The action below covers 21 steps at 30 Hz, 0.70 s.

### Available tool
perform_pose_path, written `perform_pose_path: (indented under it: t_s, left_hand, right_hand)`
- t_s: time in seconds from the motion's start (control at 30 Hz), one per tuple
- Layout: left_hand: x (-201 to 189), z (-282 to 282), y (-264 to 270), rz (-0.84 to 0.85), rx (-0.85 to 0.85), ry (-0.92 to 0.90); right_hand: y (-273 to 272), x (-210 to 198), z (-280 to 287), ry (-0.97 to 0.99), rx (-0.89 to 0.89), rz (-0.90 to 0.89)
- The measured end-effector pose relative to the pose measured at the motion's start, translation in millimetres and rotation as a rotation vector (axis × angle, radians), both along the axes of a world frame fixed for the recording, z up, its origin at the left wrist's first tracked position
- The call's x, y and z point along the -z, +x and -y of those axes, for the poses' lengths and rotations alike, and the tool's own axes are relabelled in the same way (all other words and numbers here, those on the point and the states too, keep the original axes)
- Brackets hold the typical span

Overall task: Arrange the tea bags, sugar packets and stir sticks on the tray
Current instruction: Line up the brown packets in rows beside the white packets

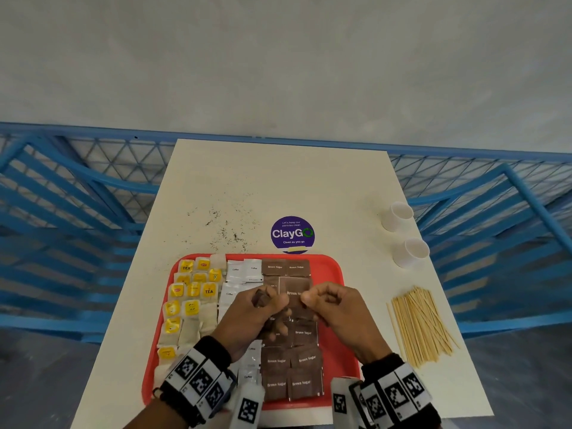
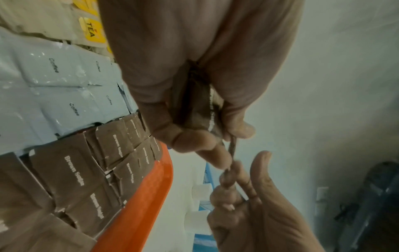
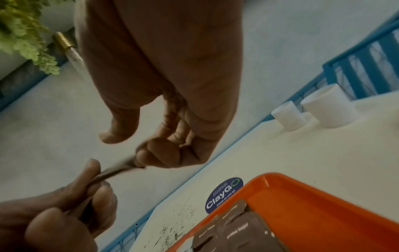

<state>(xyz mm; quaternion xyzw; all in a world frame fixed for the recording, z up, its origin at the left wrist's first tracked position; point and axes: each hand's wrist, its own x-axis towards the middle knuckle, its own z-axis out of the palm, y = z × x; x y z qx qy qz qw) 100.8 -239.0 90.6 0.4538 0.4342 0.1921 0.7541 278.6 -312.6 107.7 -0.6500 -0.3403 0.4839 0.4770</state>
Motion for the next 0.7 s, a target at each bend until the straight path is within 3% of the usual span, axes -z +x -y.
perform_pose_path:
  t_s: [0.1, 0.17, 0.37, 0.53, 0.7]
  left_hand:
    - [5.7, 4.5, 2.6, -0.064, 0.084, 0.034]
    - [11.2, 8.3, 1.2, -0.073, 0.05, 0.0]
    - [23.7, 13.3, -3.0, -0.087, 0.07, -0.04]
    - [33.8, 10.5, -21.6, -0.166, 0.041, -0.048]
    - [37.2, 12.5, -47.7, -0.184, -0.057, -0.157]
  right_hand:
    - [2.5, 12.4, -0.8, -0.014, 0.039, -0.003]
    - [4.9, 23.4, -0.2, -0.074, 0.088, -0.022]
    - [6.4, 42.1, 6.9, -0.169, -0.008, -0.126]
    - [22.0, 63.9, 9.5, -0.289, -0.007, 0.066]
    - [23.3, 95.1, 19.6, -0.433, -0.023, 0.1]
